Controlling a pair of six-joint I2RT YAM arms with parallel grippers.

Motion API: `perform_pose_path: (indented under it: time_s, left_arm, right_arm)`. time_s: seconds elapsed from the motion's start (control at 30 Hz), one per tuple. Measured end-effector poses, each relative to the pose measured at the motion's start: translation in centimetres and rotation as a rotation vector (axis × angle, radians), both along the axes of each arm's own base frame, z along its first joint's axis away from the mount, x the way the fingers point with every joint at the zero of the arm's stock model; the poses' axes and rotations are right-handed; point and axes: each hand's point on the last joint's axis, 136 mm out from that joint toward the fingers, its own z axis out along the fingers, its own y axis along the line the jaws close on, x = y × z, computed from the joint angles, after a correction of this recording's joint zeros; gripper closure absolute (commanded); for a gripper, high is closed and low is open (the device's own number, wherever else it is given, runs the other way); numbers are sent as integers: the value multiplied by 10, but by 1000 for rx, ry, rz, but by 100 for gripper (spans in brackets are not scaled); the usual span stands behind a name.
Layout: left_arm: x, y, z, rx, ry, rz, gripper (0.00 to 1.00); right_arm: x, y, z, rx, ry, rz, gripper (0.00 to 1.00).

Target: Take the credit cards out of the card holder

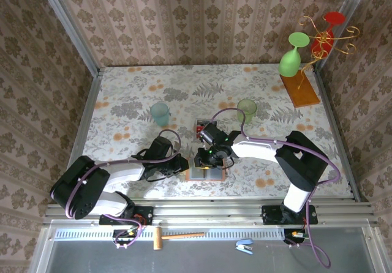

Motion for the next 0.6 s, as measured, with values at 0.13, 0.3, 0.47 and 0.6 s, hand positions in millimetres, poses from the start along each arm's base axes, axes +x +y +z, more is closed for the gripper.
perform_pose_path:
  time_s: [0.13, 0.3, 0.47, 0.6]
  left_arm:
    - [0, 0, 0, 0, 0, 0, 87]
    - [0, 0, 0, 0, 0, 0, 87]
    - [0, 0, 0, 0, 0, 0, 87]
    - [0, 0, 0, -1, -1, 0, 87]
  right_arm:
    - [0, 0, -2, -5, 4, 0, 74]
    - [-1, -1, -3, -7, 6, 0, 72]
    - [-1, -1, -3, -8, 7, 0, 71]
    - [-1, -2, -6, -15, 12, 0, 71]
